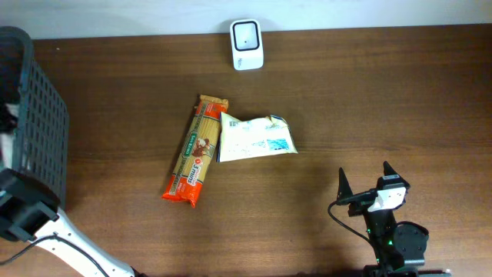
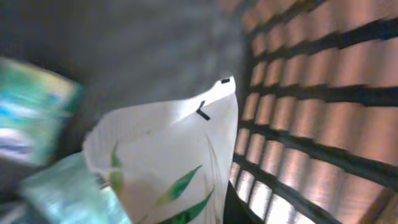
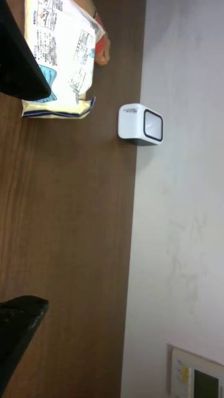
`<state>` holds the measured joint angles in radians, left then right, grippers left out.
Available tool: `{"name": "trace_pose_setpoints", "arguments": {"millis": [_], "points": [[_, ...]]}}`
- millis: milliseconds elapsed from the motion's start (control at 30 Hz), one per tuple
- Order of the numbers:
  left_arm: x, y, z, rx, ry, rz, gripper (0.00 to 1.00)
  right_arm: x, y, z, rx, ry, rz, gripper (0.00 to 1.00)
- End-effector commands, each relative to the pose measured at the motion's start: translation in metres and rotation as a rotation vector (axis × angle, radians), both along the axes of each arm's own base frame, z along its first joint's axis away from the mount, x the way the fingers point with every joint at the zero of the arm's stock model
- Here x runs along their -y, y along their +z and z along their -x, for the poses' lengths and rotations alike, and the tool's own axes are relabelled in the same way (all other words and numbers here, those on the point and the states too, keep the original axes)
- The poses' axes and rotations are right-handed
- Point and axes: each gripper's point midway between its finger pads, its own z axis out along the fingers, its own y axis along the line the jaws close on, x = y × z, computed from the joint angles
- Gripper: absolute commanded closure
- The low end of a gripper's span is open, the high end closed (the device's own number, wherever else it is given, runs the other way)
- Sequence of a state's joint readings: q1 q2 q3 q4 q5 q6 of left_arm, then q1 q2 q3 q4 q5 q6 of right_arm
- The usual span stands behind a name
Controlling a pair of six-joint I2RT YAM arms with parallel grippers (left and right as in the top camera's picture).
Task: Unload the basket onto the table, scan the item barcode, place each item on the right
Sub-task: 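Pick a beige tube from the basket with the left gripper, place it beside the spaghetti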
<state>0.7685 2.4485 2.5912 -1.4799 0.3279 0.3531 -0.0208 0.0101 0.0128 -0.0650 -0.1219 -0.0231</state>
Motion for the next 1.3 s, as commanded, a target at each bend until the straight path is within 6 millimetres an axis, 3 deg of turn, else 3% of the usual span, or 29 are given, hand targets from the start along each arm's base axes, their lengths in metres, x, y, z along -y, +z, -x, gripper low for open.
{"name": "trace_pose_setpoints", "arguments": {"millis": [0,67,167,233,267,333,400,433,500,633,733,833,933,1000,1033,1100,1267], "points": [[0.002,0.127,-0.004,0.246,0.063,-0.164,1.00,0.001,-0.003,0.000,-0.005,-0.004,-0.004,0.01],[0.021,0.201,0.008,0.405,0.084,-0.244,1.00,0.001,-0.003,0.000,-0.005,-0.004,-0.004,0.01],[0.059,0.277,0.041,0.540,0.068,-0.329,1.00,0.001,-0.003,0.000,-0.005,-0.004,-0.004,0.01],[0.093,0.307,0.065,0.591,0.058,-0.316,1.00,0.001,-0.003,0.000,-0.005,-0.004,-0.004,0.01],[0.119,0.319,0.063,0.645,-0.002,-0.275,1.00,0.001,-0.003,0.000,-0.005,-0.004,-0.004,0.01],[0.159,0.320,0.045,0.668,-0.113,-0.222,1.00,0.001,-0.003,0.000,-0.005,-0.004,-0.004,0.01],[0.200,0.293,0.017,0.580,-0.215,-0.158,1.00,0.001,-0.003,0.000,-0.005,-0.004,-0.004,0.01],[0.220,0.261,0.002,0.464,-0.256,-0.149,1.00,0.001,-0.003,0.000,-0.005,-0.004,-0.004,0.01],[0.243,0.199,-0.010,0.237,-0.309,-0.139,1.00,0.001,-0.003,0.000,-0.005,-0.004,-0.004,0.01],[0.280,0.069,-0.021,-0.066,-0.416,-0.036,1.00,0.001,-0.003,0.000,-0.005,-0.004,-0.004,0.01],[0.297,-0.018,-0.028,-0.121,-0.501,-0.033,1.00,0.001,-0.003,0.000,-0.005,-0.004,-0.004,0.01],[0.313,-0.086,-0.024,-0.104,-0.608,-0.055,1.00,0.001,-0.003,0.000,-0.005,-0.004,-0.004,0.01],[0.332,-0.130,-0.021,-0.074,-0.510,-0.005,1.00,0.001,-0.003,0.000,-0.005,-0.004,-0.004,0.01],[0.341,-0.145,-0.016,-0.083,-0.392,0.051,1.00,0.001,-0.003,0.000,-0.005,-0.004,-0.004,0.01],[0.358,-0.151,-0.010,-0.077,-0.380,0.128,1.00,0.001,-0.003,0.000,-0.005,-0.004,-0.004,0.01],[0.387,-0.156,-0.001,-0.071,-0.388,0.240,1.00,0.001,-0.003,0.000,-0.005,-0.004,-0.004,0.01],[0.429,-0.159,0.009,-0.098,-0.414,0.275,1.00,0.001,-0.003,0.000,-0.005,-0.004,-0.004,0.01]]}}
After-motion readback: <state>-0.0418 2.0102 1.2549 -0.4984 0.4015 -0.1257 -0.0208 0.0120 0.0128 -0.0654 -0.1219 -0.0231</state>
